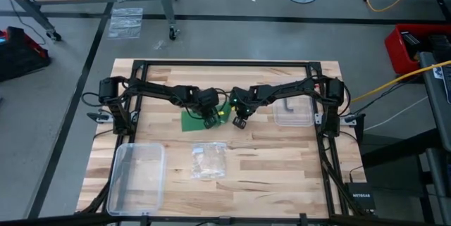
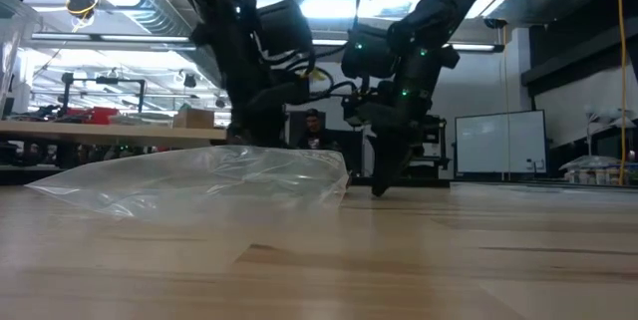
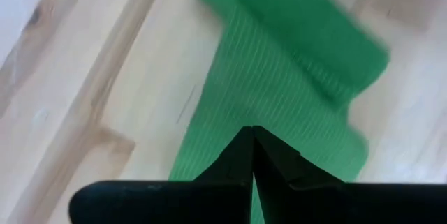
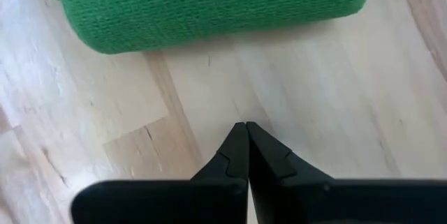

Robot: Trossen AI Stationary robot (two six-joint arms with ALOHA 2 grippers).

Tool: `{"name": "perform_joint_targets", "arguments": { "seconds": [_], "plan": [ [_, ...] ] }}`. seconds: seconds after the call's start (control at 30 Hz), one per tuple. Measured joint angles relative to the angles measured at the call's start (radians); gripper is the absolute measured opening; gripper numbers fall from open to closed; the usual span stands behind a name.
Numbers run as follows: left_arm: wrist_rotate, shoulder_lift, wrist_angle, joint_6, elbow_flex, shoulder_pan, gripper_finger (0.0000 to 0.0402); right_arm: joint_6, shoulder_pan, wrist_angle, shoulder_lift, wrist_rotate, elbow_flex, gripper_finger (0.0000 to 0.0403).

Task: Roll bandage
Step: Roll the bandage

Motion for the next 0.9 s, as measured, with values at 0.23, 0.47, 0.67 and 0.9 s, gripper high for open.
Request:
{"name": "perform_joint_targets", "arguments": {
  "seconds": [0.23, 0.47, 0.67, 0.9],
  "plan": [
    [-0.007, 0.000, -0.094, 0.046, 0.000, -0.003, 0.0000, 0.000, -0.001, 0.060, -0.002, -0.089, -0.003, 0.0000],
    [-0.011, -0.002, -0.125, 0.067, -0.001, -0.003, 0.0000, -0.018, 0.002, 0.053, -0.013, -0.173, 0.057, 0.0000],
    [-0.014, -0.004, -0.134, 0.073, -0.018, -0.004, 0.0000, -0.023, 0.002, 0.055, -0.013, -0.141, 0.104, 0.0000],
    [-0.014, -0.004, -0.132, 0.072, -0.033, -0.007, 0.0000, -0.023, 0.002, 0.158, -0.011, -0.126, 0.109, 0.0000]
  ]
}}
